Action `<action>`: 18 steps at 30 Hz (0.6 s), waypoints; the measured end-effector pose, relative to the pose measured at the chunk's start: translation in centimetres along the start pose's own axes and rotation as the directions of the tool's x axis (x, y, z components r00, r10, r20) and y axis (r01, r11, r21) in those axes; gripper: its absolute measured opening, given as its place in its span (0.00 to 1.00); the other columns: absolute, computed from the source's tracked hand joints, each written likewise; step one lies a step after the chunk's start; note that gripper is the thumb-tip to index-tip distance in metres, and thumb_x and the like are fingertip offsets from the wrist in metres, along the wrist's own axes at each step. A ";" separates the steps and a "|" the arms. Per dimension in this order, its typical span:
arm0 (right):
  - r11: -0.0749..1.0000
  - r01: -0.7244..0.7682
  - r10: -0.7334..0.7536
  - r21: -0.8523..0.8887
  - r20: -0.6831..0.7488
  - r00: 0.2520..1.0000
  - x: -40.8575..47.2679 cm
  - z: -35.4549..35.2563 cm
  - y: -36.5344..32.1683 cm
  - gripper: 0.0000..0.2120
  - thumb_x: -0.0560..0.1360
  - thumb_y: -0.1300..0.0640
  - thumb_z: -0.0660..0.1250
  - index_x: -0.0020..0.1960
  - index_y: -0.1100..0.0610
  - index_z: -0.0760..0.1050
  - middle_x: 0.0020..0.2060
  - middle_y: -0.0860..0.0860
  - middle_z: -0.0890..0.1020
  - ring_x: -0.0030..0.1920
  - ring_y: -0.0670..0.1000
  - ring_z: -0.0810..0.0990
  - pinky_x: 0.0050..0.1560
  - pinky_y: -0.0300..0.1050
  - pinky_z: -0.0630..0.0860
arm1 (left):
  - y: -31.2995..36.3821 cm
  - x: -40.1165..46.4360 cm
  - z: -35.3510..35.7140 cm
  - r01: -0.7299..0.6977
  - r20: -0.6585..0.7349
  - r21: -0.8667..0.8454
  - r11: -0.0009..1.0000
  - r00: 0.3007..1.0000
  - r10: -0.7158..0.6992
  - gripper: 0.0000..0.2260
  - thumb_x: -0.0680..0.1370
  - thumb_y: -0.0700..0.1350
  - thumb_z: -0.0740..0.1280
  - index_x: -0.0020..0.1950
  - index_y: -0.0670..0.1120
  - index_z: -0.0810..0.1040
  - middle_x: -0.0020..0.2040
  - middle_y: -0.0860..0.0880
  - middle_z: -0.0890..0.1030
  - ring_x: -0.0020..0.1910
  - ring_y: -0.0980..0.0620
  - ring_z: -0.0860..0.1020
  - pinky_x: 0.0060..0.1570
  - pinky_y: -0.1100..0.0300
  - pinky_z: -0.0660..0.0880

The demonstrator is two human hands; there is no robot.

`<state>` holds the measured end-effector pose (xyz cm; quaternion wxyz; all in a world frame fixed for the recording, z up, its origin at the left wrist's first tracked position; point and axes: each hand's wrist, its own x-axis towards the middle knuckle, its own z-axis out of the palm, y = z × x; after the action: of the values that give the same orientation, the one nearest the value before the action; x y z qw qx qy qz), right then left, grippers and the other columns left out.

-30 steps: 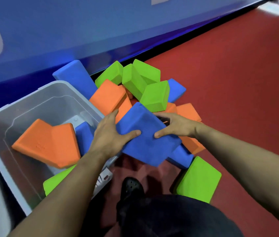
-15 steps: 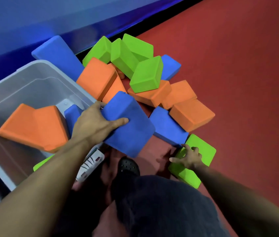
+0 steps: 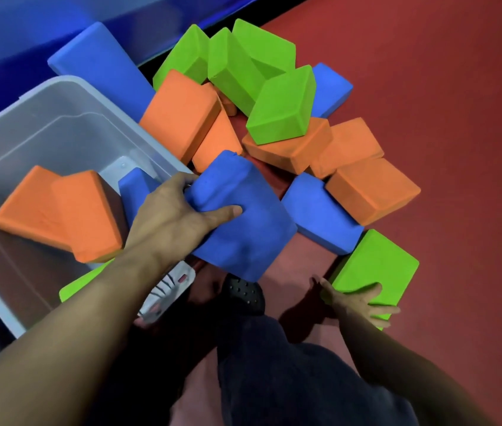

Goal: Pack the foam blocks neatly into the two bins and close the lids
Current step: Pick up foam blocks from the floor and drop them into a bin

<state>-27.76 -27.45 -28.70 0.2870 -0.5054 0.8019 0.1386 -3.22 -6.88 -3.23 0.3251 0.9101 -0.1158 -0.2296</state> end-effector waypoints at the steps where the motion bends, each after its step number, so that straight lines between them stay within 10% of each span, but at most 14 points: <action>1: 1.000 -0.011 0.011 0.003 -0.012 1.000 0.0 0.0 0.0 0.73 0.48 0.25 0.79 0.81 0.42 0.43 0.80 0.60 0.34 0.79 0.70 0.41 0.77 0.70 0.45 | 0.0 0.1 0.0 0.005 -0.006 -0.011 1.000 1.000 -0.005 0.30 0.63 0.68 0.79 0.59 0.58 0.75 0.49 0.63 0.76 0.49 0.63 0.77 0.45 0.61 0.73; 9: 0.998 0.046 -0.046 0.037 0.005 0.999 -2.0 -3.8 1.2 0.62 0.56 0.29 0.79 0.79 0.44 0.50 0.78 0.63 0.50 0.76 0.72 0.54 0.74 0.69 0.55 | 1.7 -0.6 -0.6 -0.059 -0.049 0.002 0.998 0.997 0.059 0.30 0.62 0.69 0.78 0.57 0.58 0.76 0.50 0.62 0.80 0.52 0.55 0.79 0.55 0.51 0.78; 15: 0.886 -0.035 -0.135 0.462 0.329 0.935 -7.0 -7.8 1.3 0.78 0.41 0.24 0.77 0.82 0.51 0.50 0.77 0.59 0.63 0.75 0.64 0.65 0.73 0.59 0.63 | 3.8 -2.9 -2.9 -0.124 -0.176 0.011 0.992 0.976 0.125 0.30 0.64 0.67 0.78 0.60 0.56 0.76 0.53 0.58 0.79 0.54 0.53 0.78 0.51 0.55 0.73; 18: 0.853 0.049 -0.278 0.519 0.373 0.885 -10.5 -9.7 0.6 0.63 0.62 0.39 0.82 0.82 0.60 0.49 0.73 0.59 0.69 0.71 0.59 0.72 0.67 0.53 0.69 | 3.7 -4.2 -4.7 -0.123 -0.256 -0.002 0.992 0.959 0.119 0.35 0.64 0.68 0.77 0.65 0.53 0.76 0.61 0.54 0.81 0.60 0.49 0.79 0.58 0.52 0.75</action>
<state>-28.04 -24.47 -14.74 0.5894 -0.4388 0.6781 0.0120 -4.81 -5.61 3.83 0.3590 0.9203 -0.1263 -0.0910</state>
